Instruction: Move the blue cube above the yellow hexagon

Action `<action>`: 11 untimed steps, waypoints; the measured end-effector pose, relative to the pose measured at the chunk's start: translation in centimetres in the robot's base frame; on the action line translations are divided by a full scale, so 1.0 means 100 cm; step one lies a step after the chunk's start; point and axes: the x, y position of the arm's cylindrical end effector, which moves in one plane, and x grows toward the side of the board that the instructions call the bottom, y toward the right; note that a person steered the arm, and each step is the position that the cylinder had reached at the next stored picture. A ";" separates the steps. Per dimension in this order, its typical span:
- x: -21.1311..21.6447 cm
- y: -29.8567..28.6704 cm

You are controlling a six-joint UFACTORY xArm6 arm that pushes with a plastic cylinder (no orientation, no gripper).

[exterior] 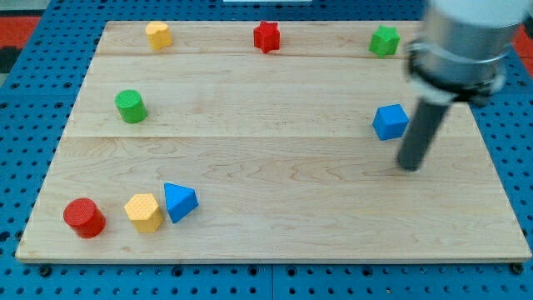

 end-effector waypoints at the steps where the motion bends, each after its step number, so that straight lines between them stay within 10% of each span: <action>1: -0.039 0.032; 4: -0.066 -0.152; 6: -0.033 -0.084; 8: -0.030 -0.284; 11: -0.006 -0.367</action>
